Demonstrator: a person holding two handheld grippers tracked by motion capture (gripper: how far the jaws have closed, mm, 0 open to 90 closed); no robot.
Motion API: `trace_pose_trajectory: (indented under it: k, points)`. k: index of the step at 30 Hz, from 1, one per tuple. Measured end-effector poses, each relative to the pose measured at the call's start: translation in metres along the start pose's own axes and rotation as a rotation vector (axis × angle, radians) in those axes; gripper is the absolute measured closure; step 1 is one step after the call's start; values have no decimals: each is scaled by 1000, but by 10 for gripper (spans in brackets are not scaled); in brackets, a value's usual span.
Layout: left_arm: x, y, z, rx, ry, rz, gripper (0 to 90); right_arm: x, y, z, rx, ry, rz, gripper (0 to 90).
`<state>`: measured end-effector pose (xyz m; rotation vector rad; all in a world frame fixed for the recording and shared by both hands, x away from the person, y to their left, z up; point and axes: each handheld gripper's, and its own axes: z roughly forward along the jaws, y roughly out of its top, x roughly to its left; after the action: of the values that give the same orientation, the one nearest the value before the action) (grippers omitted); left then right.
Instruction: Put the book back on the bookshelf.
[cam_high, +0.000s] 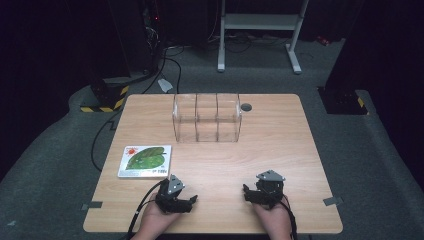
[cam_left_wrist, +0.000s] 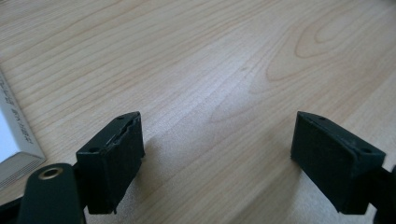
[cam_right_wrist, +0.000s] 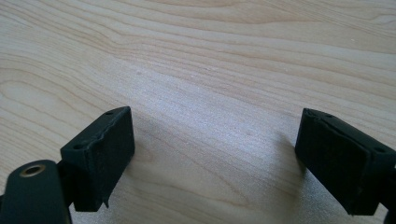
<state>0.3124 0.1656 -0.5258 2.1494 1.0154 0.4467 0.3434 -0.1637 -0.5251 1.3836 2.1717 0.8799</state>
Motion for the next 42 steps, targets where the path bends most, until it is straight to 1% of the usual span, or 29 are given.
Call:
trace_pose_trajectory:
  k: [2,3,4,5,7,8,9,10,11,12,15,18,20,21,23,25,26,28,30,33,34,35,36,38,41,42]
  points:
    - [4,0,-4,-7,3,9,162,0,0,0,-2,4,-8,115]
    - [5,0,-6,-16,2,2,162,0,0,0,-2,4,-8,115]
    - [10,1,-11,-38,-2,-23,160,0,0,0,0,6,-6,115]
    - [10,1,-11,-38,-2,-23,161,0,0,0,0,6,-6,115]
    - [16,1,-16,-50,4,-34,161,0,0,0,1,9,-8,115]
    - [22,1,-21,-62,12,-39,161,0,1,1,0,11,-10,115]
    - [22,1,-21,-62,12,-39,161,0,1,1,0,11,-10,115]
    - [27,0,-24,-69,16,-50,162,1,1,1,0,12,-9,115]
    - [27,0,-24,-69,16,-50,163,1,1,1,0,12,-9,115]
    - [31,0,-26,-75,19,-59,163,1,1,1,0,11,-9,115]
    - [41,-1,-30,-81,34,-69,169,1,1,1,0,10,-6,115]
    - [49,-3,-33,-91,44,-91,173,1,1,1,0,10,-6,116]
    - [56,-4,-35,-91,55,-102,178,1,1,1,0,10,-7,116]
    - [59,-5,-36,-87,63,-97,178,1,1,1,0,11,-7,117]
    - [64,-6,-37,-85,73,-110,178,1,1,1,-1,11,-8,117]
    - [70,-6,-40,-86,84,-113,178,1,1,1,-1,11,-8,117]
    - [76,-7,-43,-97,93,-126,180,1,1,1,0,11,-8,117]
    - [78,-7,-44,-96,96,-130,184,1,1,1,0,11,-8,117]
    - [83,-9,-47,-101,110,-141,187,1,1,1,-1,11,-8,117]
    - [93,-12,-51,-108,132,-174,187,1,1,1,0,11,-8,117]
    - [101,-15,-53,-112,148,-190,192,1,1,1,-1,11,-8,117]
    - [101,-15,-53,-112,148,-190,193,1,1,1,-1,11,-8,117]
    - [105,-16,-55,-115,161,-203,193,1,1,1,-1,11,-8,117]
    - [112,-19,-57,-114,184,-213,195,1,1,1,0,11,-8,117]
    - [121,-23,-60,-122,206,-245,197,1,1,1,-1,11,-8,117]
    - [125,-25,-61,-121,217,-250,198,1,1,1,-1,11,-8,117]
